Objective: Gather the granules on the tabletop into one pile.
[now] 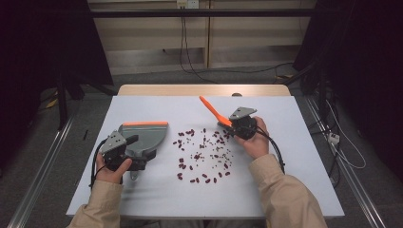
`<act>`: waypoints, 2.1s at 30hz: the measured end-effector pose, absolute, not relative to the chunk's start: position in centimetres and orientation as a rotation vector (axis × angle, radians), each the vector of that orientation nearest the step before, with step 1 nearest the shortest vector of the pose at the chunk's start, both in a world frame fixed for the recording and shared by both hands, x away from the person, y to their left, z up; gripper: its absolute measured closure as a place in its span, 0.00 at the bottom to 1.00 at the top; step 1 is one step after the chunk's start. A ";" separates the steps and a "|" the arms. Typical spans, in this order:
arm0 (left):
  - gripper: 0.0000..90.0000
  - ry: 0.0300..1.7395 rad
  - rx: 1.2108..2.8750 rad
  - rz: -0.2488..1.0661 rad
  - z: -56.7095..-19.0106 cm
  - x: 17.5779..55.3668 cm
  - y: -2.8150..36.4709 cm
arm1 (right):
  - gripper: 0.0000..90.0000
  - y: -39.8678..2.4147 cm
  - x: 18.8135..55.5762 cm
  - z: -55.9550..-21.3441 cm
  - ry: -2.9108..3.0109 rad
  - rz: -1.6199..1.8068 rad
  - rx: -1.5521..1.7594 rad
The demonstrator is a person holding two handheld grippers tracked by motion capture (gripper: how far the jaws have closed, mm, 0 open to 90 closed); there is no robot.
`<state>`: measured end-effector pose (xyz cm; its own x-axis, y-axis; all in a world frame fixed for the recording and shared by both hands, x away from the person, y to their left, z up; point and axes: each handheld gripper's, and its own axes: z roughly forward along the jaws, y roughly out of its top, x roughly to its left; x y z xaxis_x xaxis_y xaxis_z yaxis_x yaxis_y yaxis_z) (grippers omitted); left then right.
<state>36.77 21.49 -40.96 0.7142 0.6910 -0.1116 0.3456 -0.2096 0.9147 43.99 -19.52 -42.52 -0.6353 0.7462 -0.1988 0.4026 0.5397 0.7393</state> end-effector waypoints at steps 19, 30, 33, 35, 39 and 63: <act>0.06 0.808 1.817 0.392 -40.9 36.7 21.5 | 0.79 -18.5 40.8 -42.2 2.394 0.984 0.789; 0.06 0.807 1.816 0.391 -40.9 36.7 21.4 | 0.79 -18.1 39.2 -42.1 2.414 1.016 0.769; 0.06 0.806 1.816 0.389 -40.9 36.7 21.4 | 0.79 -18.1 38.9 -42.1 2.421 1.022 0.756; 0.06 0.806 1.816 0.388 -40.9 36.7 21.4 | 0.79 -18.0 38.7 -42.0 2.430 1.030 0.748; 0.06 0.803 1.818 0.391 -40.9 36.7 21.4 | 0.79 -17.9 38.2 -41.9 2.440 1.032 0.745; 0.06 0.817 1.823 0.382 -41.1 36.9 21.6 | 0.79 -17.5 45.9 -41.6 2.326 1.105 0.853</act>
<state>36.90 21.63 -41.11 0.7157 0.6888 -0.1158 0.3529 -0.2135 0.9110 45.88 -17.53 -41.59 -0.7207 0.6841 -0.1117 0.3454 0.4942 0.7978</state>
